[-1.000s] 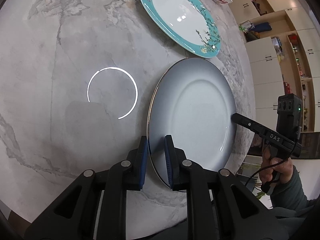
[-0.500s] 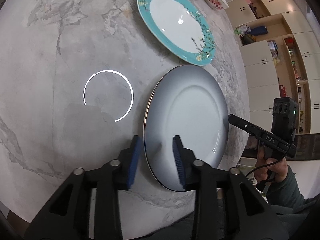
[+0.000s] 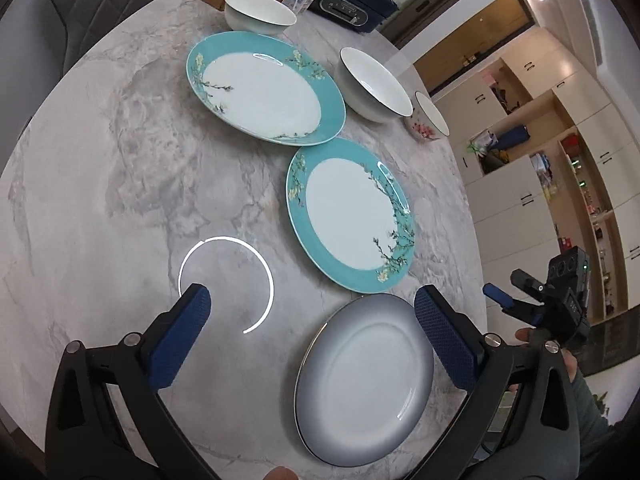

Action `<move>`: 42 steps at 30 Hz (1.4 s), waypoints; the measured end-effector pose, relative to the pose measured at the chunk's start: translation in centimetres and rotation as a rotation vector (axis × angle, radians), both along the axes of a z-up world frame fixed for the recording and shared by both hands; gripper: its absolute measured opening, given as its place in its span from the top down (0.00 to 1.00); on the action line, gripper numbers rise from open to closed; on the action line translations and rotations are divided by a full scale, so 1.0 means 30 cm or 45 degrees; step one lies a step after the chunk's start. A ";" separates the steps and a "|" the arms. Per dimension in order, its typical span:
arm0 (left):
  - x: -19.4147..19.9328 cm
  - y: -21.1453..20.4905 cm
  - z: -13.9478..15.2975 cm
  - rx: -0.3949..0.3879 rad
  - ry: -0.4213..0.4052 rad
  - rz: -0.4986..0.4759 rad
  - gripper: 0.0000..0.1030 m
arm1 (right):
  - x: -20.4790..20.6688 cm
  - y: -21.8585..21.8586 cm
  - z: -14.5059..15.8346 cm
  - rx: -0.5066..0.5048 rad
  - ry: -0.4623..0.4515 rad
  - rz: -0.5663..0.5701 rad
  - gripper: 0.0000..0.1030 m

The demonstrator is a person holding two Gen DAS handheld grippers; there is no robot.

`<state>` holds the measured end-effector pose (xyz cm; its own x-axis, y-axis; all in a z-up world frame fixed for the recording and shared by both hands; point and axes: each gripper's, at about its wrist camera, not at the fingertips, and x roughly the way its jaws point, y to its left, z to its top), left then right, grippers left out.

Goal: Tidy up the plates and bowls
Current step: 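Lower the grey-rimmed plate onto the table and open the right tool, then close the right tool on the rim of the teal floral plate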

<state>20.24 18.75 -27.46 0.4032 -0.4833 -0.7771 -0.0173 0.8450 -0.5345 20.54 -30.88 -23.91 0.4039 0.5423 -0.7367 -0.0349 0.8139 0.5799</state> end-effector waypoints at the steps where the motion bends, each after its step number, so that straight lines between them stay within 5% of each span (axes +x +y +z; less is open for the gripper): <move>1: 0.021 -0.008 -0.002 0.003 0.005 -0.012 0.00 | 0.020 0.002 0.003 0.004 -0.016 0.005 0.00; 6: 0.116 -0.063 -0.032 -0.016 0.021 -0.046 0.00 | 0.143 0.052 0.008 -0.040 -0.093 0.100 0.00; 10: 0.212 -0.101 -0.085 0.016 0.084 -0.054 0.00 | 0.252 0.094 -0.044 -0.010 -0.005 0.157 0.00; 19: 0.336 -0.142 -0.156 0.096 0.140 -0.052 0.01 | 0.365 0.094 -0.137 0.031 0.068 0.174 0.13; 24: 0.367 -0.186 -0.184 0.162 0.134 -0.117 0.01 | 0.393 0.106 -0.169 0.039 0.081 0.224 0.29; 31: 0.377 -0.198 -0.229 0.148 0.168 -0.127 0.01 | 0.416 0.153 -0.223 0.023 0.129 0.310 0.38; 32: 0.375 -0.200 -0.231 0.154 0.170 -0.125 0.02 | 0.417 0.158 -0.230 0.023 0.136 0.317 0.39; 36: 0.380 -0.198 -0.262 0.107 0.223 -0.123 0.35 | 0.421 0.170 -0.240 0.030 0.139 0.337 0.43; 42: 0.391 -0.205 -0.276 0.091 0.222 -0.122 0.37 | 0.423 0.201 -0.248 0.030 0.149 0.375 0.48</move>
